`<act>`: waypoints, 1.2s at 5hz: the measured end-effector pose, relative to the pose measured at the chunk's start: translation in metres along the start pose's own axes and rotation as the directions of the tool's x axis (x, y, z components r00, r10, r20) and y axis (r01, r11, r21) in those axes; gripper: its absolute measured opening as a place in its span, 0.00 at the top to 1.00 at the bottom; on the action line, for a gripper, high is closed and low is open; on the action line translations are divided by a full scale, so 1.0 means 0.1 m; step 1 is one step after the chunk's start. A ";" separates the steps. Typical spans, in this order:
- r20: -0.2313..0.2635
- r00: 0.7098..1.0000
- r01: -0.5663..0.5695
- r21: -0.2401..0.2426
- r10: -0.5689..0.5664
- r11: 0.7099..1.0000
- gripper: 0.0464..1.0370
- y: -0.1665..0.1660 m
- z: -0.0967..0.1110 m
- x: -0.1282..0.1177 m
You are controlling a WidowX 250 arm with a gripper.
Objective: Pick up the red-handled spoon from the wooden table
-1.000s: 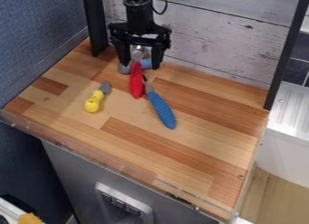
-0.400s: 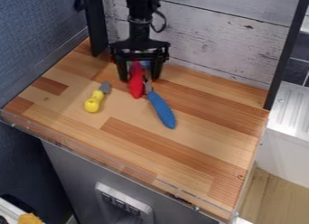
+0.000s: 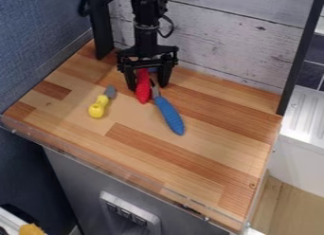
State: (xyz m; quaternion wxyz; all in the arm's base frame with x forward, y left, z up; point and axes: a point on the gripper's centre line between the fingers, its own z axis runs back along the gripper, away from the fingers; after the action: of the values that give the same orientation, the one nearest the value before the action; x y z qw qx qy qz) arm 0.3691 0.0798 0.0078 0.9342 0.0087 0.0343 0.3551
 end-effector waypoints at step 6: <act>0.073 0.925 0.376 -0.048 -0.372 0.925 0.67 0.06 0.22 -0.26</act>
State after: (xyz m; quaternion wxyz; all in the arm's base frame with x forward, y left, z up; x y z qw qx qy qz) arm 0.3477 0.0675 0.0312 0.9852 -0.0154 -0.0045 0.1708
